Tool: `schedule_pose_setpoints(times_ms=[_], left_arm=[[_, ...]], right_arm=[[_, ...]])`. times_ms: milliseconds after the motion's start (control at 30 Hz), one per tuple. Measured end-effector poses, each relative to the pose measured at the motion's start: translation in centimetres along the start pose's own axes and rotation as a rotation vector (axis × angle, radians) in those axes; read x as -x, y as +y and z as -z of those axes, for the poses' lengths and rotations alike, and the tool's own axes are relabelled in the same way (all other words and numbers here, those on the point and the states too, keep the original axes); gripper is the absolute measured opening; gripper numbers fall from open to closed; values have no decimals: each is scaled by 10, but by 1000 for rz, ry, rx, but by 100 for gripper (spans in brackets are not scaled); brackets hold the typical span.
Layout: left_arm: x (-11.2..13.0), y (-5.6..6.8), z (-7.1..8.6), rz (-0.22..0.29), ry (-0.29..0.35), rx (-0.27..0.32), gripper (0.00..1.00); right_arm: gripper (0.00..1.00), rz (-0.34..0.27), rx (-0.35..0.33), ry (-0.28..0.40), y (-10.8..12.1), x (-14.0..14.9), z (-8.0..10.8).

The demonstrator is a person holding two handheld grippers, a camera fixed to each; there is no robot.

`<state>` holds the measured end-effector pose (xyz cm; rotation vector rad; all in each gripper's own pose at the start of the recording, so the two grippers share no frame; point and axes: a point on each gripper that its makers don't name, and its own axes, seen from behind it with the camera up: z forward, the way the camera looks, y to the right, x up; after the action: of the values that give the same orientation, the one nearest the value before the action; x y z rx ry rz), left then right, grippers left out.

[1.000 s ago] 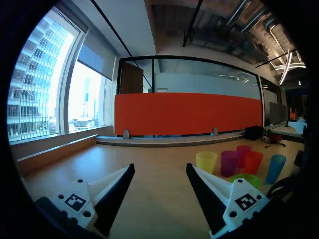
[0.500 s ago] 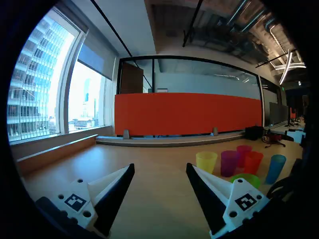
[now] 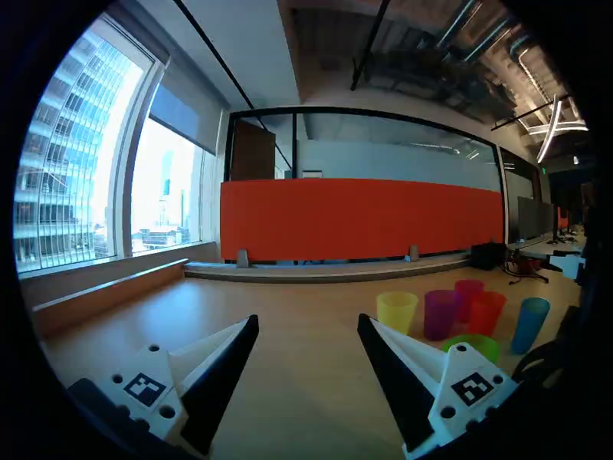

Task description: Pour water

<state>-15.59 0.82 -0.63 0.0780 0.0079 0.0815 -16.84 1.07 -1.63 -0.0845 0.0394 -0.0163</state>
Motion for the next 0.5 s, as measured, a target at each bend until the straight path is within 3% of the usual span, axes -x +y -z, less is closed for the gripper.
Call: schedule_pose_setpoints(times_ms=[500], left_arm=[[0, 0, 1, 0, 0, 0, 96]], right_arm=[[99, 1, -3, 0, -1, -1, -2]])
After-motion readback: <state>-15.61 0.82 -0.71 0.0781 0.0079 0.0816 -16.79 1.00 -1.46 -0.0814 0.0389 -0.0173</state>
